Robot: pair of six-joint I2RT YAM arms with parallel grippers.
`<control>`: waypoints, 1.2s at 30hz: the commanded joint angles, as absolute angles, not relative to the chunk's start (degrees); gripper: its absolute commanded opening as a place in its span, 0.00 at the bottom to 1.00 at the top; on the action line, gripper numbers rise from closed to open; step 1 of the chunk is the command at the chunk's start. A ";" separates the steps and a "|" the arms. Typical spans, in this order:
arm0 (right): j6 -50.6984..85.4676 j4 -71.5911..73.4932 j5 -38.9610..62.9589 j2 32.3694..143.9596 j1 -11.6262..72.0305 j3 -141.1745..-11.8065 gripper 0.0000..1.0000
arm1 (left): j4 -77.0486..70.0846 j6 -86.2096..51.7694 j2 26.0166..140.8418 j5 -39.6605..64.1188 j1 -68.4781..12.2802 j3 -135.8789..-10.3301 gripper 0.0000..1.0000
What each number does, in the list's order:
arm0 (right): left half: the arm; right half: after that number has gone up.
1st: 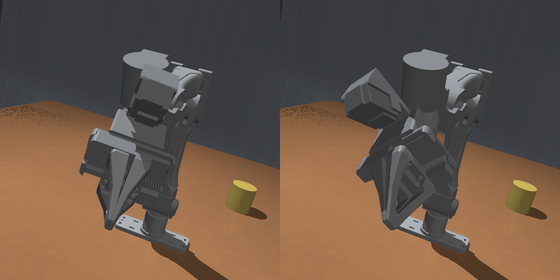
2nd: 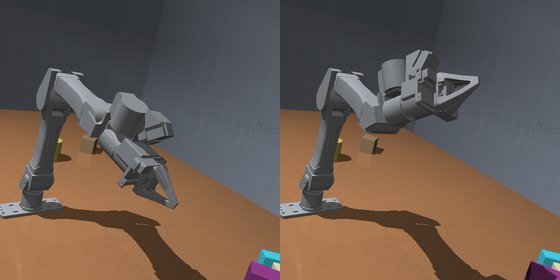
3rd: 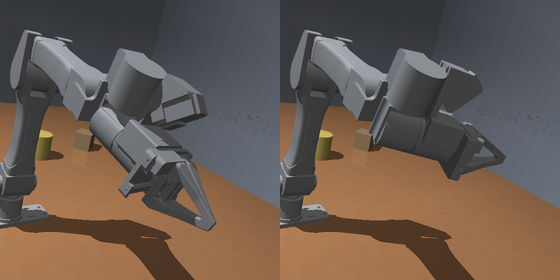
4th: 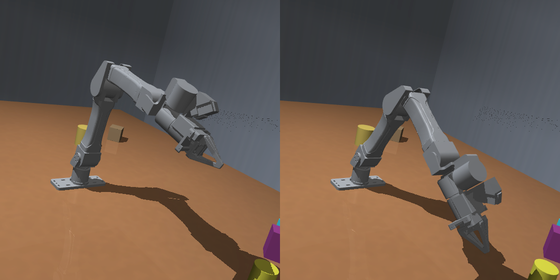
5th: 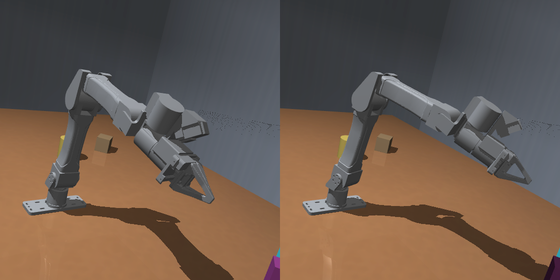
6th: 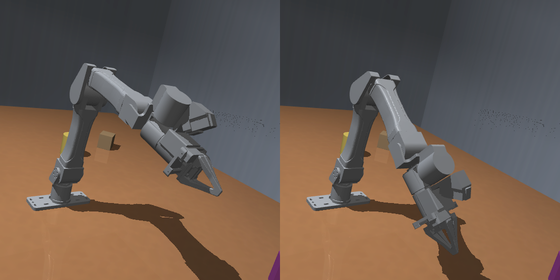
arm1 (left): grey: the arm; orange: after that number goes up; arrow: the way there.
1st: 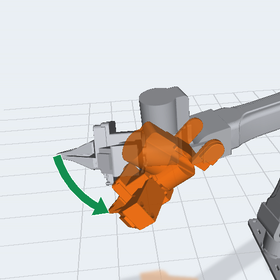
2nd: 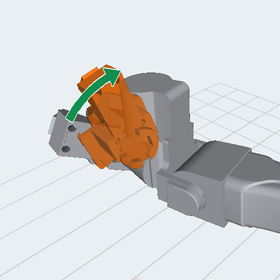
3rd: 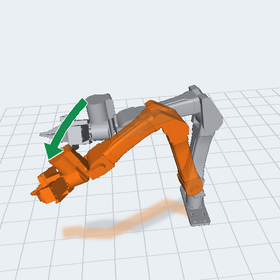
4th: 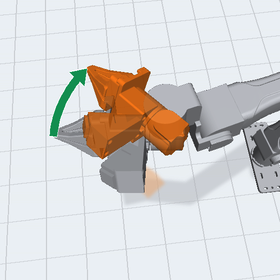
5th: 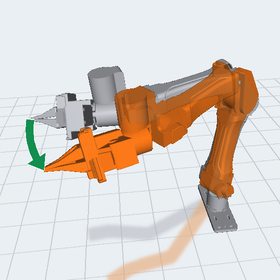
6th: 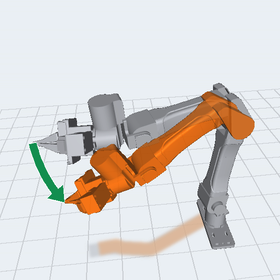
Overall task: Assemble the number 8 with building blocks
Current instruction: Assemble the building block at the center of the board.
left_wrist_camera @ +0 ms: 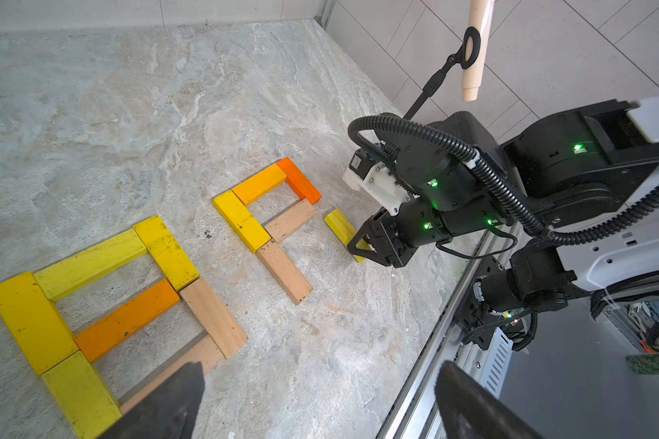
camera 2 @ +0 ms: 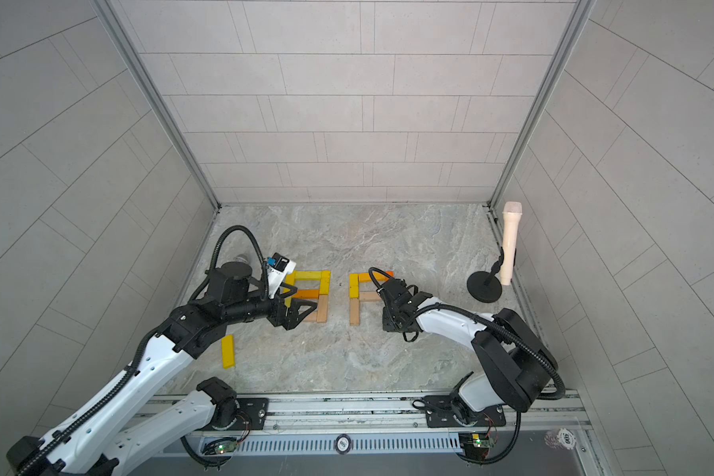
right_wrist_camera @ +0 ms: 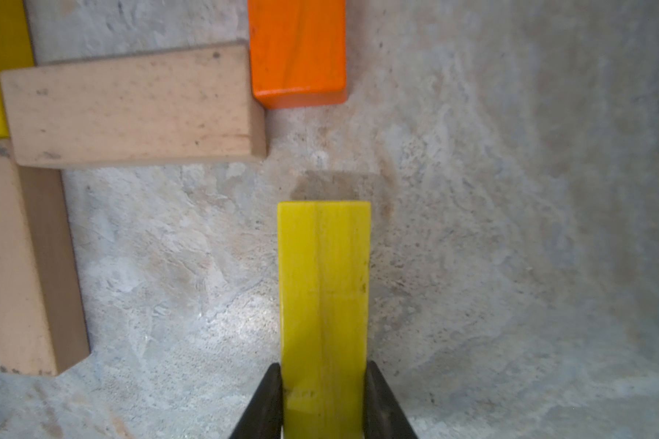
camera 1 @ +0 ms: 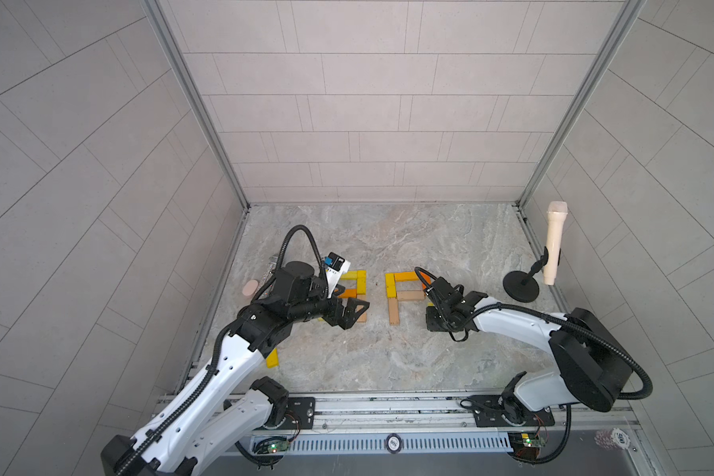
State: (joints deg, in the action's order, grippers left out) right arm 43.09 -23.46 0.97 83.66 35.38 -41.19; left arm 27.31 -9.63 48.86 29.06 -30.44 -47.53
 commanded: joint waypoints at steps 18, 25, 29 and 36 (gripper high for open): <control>41.22 -26.61 -0.74 90.76 34.50 -46.48 0.30 | 26.72 -10.00 48.34 29.49 -30.71 -46.78 1.00; 41.19 -26.83 -0.89 90.57 34.47 -46.71 0.32 | 26.72 -10.01 48.44 29.53 -30.76 -46.78 1.00; 41.37 -26.80 -0.70 90.10 34.51 -47.01 0.36 | 26.70 -10.02 48.49 29.53 -30.69 -46.77 1.00; 42.39 -26.08 0.35 85.53 34.46 -47.06 0.53 | 26.72 -10.02 48.52 29.02 -30.76 -46.76 1.00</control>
State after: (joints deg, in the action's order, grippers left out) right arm 41.58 -24.97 0.60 88.79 34.68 -46.81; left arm 27.31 -10.11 48.86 29.08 -30.46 -47.29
